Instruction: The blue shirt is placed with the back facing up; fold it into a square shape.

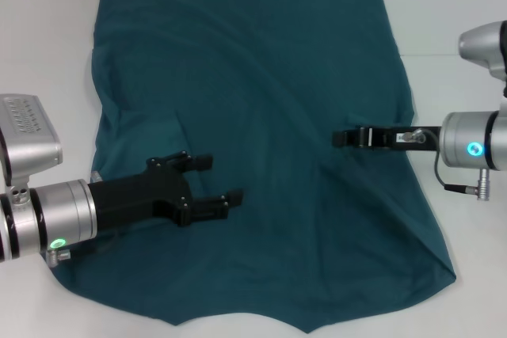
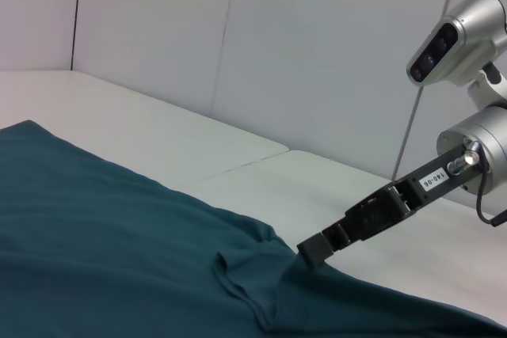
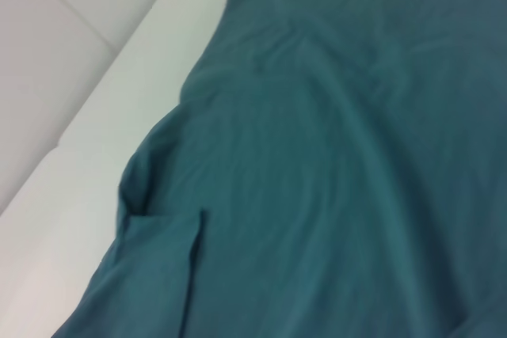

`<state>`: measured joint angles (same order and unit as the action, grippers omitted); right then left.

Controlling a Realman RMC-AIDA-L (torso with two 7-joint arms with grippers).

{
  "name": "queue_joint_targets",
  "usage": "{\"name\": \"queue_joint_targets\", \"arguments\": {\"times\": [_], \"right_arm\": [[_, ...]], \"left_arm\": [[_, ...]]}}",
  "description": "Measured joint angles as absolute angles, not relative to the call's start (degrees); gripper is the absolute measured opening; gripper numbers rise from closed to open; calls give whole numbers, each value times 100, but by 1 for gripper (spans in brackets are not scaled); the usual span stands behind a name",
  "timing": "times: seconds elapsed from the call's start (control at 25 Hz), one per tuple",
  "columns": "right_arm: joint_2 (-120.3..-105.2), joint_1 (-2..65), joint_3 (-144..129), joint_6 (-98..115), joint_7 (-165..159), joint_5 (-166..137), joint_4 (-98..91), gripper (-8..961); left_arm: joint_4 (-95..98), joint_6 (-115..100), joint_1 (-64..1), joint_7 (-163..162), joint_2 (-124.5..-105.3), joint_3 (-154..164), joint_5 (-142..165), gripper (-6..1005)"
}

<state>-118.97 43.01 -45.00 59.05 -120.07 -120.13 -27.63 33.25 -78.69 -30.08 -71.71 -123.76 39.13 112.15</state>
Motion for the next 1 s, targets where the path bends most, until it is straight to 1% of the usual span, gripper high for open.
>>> {"name": "queue_joint_targets", "arguments": {"times": [0.16, 0.36, 0.48, 0.6, 0.8, 1.0], "right_arm": [[-11938, 4374, -4589, 5912, -11998, -12006, -2761, 43], [-11955, 4425, -4632, 5941, -12005, -12019, -2733, 58], [-11945, 4396, -4757, 6083, -11961, -12024, -2761, 67], [-11904, 4349, -4789, 6318, -11813, -12016, -2790, 76], [-11813, 4265, -4570, 6657, -11741, -11996, -2879, 282], [-11799, 4141, -4177, 6930, -11635, -11986, -3084, 434]], "left_arm": [[3324, -7828, -3007, -7171, -12383, 3911, 11214, 876], [3317, -7822, -2999, -7172, -12384, 3889, 11214, 876], [3315, -7821, -2997, -7172, -12384, 3846, 11214, 876], [3313, -7821, -2997, -7179, -12380, 3835, 11215, 876], [3313, -7822, -2997, -7181, -12377, 3737, 11215, 876], [3316, -7828, -2976, -7353, -12371, 3374, 11215, 876]]}}
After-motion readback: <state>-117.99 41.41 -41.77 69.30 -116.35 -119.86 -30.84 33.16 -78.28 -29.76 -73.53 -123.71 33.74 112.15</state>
